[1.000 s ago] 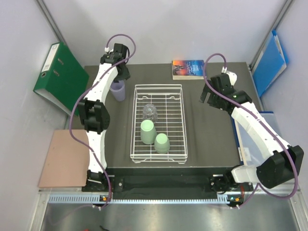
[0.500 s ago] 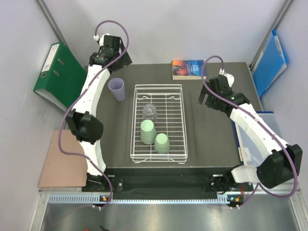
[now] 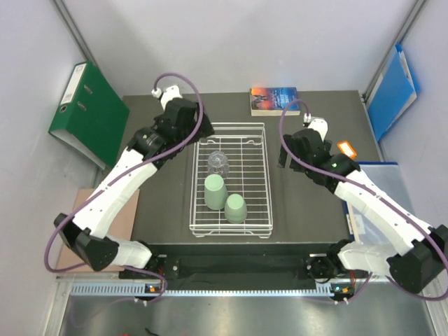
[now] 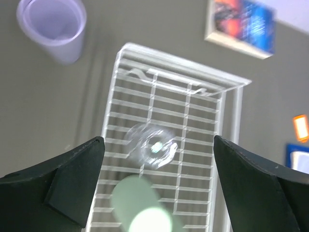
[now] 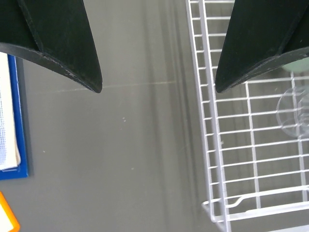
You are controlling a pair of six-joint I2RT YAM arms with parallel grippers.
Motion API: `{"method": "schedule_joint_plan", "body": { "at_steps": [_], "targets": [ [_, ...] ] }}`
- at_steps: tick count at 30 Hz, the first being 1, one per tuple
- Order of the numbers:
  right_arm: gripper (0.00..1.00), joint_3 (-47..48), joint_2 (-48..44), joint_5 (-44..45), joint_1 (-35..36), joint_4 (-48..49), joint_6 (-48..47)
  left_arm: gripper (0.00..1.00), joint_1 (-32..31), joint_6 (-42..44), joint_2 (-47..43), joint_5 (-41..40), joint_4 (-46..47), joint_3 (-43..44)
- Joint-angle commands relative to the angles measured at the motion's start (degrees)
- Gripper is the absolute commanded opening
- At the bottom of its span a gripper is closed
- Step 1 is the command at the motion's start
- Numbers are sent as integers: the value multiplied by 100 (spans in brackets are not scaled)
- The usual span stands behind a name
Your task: Unload the cups from the dish rack
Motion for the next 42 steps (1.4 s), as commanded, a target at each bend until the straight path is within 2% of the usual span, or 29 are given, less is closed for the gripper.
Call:
{"method": "schedule_joint_plan", "body": {
  "at_steps": [1,3,6,7,11,16,21,28,42],
  "targets": [
    [100,-56,-394,156,317,295,-86,99,-350,-160,-583,-356,-275,-127],
    [100,-74,-359,226,326,181,115,99,-779,-141,-661,-637,-643,-109],
    [100,-179,-385,-274,387,442,21,99,-1185,-272,-785,-1050,-1126,-232],
    [100,-275,-429,-527,588,584,-41,99,-1230,-491,-837,-1208,-1260,-276],
    [100,-197,-342,-495,1414,971,-261,99,-1274,-1081,-1389,-1577,-1709,-819],
    [100,496,528,-170,2451,901,-490,99,-1274,-1748,-1874,-2061,-2060,-1059],
    [100,989,1108,-143,2839,1068,-595,99,-1274,-2434,-1936,-2554,-2921,-918],
    [100,1490,1461,-248,3165,1174,-692,99,-1274,-2804,-2384,-2440,-3001,-1313],
    [100,1658,2128,-670,3297,1297,-718,99,-1274,-3033,-2613,-2203,-2949,-1691]
  ]
}}
